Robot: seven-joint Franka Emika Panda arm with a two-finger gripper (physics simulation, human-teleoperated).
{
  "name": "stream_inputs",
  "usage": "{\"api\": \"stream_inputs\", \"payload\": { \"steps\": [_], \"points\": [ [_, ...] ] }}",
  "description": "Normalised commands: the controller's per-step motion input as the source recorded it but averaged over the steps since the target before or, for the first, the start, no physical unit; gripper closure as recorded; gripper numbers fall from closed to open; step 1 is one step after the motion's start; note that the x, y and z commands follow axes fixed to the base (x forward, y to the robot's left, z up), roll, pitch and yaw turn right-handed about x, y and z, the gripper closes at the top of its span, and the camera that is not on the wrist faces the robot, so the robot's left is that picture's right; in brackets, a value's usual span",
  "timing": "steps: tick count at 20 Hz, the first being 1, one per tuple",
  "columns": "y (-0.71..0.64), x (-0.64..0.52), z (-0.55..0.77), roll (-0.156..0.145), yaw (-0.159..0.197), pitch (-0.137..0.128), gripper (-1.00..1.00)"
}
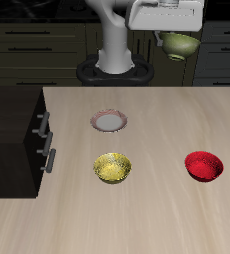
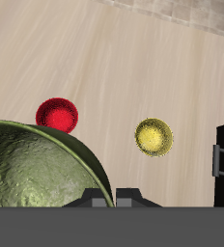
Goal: Place the green bowl on top of the wooden cabinet
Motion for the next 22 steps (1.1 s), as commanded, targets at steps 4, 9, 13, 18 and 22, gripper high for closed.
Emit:
{"api": "stream_inputs", "payload": {
  "steps": [4, 9, 13, 18, 22],
  "points": [
    [0.02, 0.08, -0.23, 0.030, 0.056, 0.041, 1.00],
    [0.00, 0.10, -0.17, 0.011, 0.024, -0.016, 1.00],
    [0.03, -0.07, -0.07, 0.004, -0.011, 0.027, 1.00],
    [-0.29, 0.01, 0.07, 0.011, -0.075, 0.029, 1.00],
    [-0.38, 0.09, 0.09, -0.050, 0.020, -0.048, 1.00]
  ]
}}
